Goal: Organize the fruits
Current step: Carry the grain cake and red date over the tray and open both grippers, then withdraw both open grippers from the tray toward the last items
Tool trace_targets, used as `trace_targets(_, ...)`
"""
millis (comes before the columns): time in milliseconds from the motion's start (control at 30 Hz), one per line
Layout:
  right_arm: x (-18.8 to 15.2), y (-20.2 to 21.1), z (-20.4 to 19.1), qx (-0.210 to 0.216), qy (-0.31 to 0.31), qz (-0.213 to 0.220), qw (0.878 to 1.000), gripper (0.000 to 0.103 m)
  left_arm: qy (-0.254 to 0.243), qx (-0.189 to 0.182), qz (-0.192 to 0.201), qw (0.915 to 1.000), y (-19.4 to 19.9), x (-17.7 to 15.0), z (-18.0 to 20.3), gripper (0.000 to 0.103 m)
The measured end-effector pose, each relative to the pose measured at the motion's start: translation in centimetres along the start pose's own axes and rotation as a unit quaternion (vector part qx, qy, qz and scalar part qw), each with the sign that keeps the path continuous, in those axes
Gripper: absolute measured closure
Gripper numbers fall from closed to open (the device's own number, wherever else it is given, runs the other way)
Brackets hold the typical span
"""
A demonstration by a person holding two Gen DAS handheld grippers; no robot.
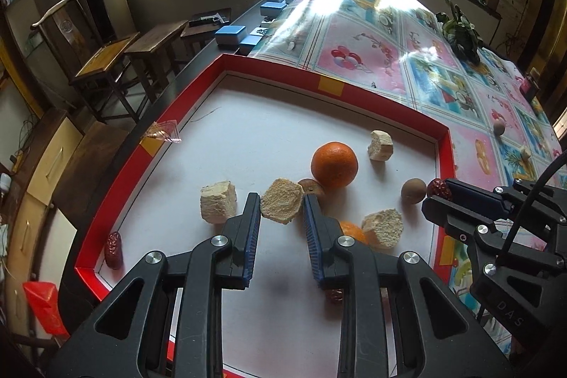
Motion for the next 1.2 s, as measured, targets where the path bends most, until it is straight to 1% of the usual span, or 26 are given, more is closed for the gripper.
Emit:
trace_targets(100,0.3,-1.2,-0.5,0.008,0.002,-0.009,1.0,0.084,0.0,0.012,0.001,0.9999,-0.4,-0.1,-0.4,0.079)
trace_targets(267,1.2,-2.7,-0.9,0.014,-0.001,-0.009,1.0,0.084,0.004,0.02,-0.002,0.9998,-1.0,-0.2,-0.7,0.079)
trace_targets(367,1.4,-3.8,-1.2,0.019,0.003,-0.017,1.0,0.084,0.012,0.022,-0.011,0.9996,-1.6,-0.2,-0.9,0.079)
trace_targets(433,1.5,-4.2,-1.4,0.016,0.007,-0.013,1.0,0.084,0.017,0.02,-0.019,0.9995,-2.0,-0.4,-1.0,0.079)
trace_targets(500,1.3,-4.2,-1.5,0.023,0.005,-0.015,1.0,0.084,0.022,0.022,-0.025,0.9992,-2.4,-0.5,-1.1,0.078)
trace_targets(600,1.2,-3.7,-1.4,0.027,0.004,-0.014,1.0,0.083,0.029,0.021,-0.028,0.999,-2.4,-0.5,-1.3,0.073)
trace_targets(667,1.2,-3.2,-1.3,0.026,0.002,-0.007,1.0,0.082,0.031,0.021,-0.025,0.999,-2.3,-0.4,-1.3,0.062)
trace_targets(700,1.2,-2.9,-1.2,0.028,-0.002,-0.004,1.0,0.082,0.033,0.021,-0.021,0.999,-2.1,-0.4,-1.3,0.051)
trace_targets(733,1.2,-2.6,-1.1,0.03,-0.005,-0.002,1.0,0.082,0.035,0.019,-0.016,0.9991,-1.9,-0.3,-1.3,0.044)
trace_targets(867,0.8,-1.5,-0.7,0.028,-0.009,0.004,1.0,0.081,0.036,0.026,-0.003,0.999,-1.1,0.1,-0.9,0.044)
trace_targets(967,0.3,-0.4,0.0,0.022,-0.014,0.008,1.0,0.081,0.033,0.023,0.005,0.9992,-0.6,0.4,-0.2,0.044)
trace_targets(1200,-0.8,1.7,2.7,0.005,-0.04,0.024,0.999,0.081,0.009,0.0,0.012,0.9999,-0.1,0.7,3.3,0.044)
Point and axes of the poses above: each gripper's, at about its wrist camera, not at the fingertips, and y roughly against the way its jaws point, z to its right, x to its top, the point moved 5 cm from there along -y, roughly the way its jaws point, and after that the axes turned 4 degrees about -x, right-handed, at the moved point
